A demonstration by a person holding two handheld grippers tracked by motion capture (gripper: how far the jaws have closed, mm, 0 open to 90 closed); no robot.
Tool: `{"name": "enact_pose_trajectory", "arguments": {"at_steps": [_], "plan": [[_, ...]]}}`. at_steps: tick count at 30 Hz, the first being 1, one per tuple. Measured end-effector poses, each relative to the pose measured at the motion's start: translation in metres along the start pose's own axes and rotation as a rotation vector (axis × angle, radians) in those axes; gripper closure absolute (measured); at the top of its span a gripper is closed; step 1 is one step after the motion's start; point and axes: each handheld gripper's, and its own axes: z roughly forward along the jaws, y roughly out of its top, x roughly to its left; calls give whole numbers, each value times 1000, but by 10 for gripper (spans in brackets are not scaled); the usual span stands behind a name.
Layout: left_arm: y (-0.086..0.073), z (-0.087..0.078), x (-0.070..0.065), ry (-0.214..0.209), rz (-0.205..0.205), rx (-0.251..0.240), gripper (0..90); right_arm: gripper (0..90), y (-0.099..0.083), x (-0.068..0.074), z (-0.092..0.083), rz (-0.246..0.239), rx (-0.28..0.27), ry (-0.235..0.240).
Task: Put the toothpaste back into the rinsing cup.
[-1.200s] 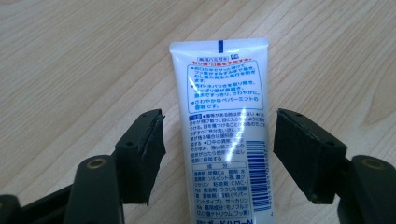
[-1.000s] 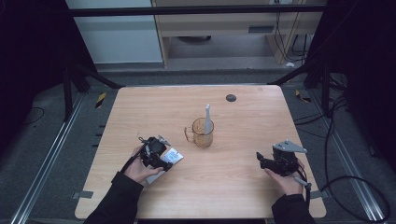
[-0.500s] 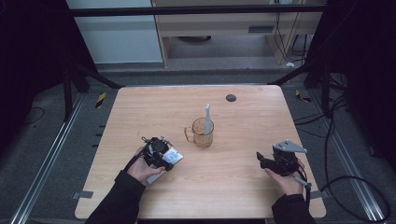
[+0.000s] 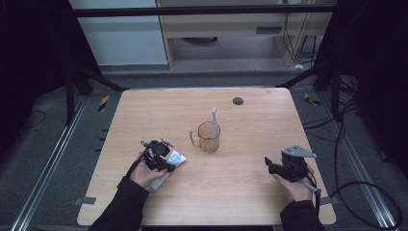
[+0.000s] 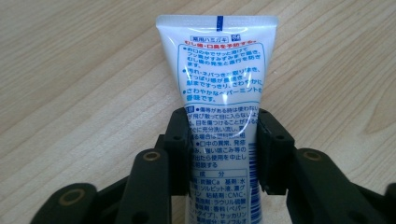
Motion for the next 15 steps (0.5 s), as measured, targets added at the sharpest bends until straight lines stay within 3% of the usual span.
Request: {"name": "enact_pose_trajectory", "arguments": {"at_steps": [9, 15], "plan": [[-7, -20, 7, 25, -38, -89, 668, 300, -1, -1, 1, -5, 1, -7], [-9, -39, 12, 44, -82, -197, 676, 300, -1, -2, 1, -3, -1, -8]]}}
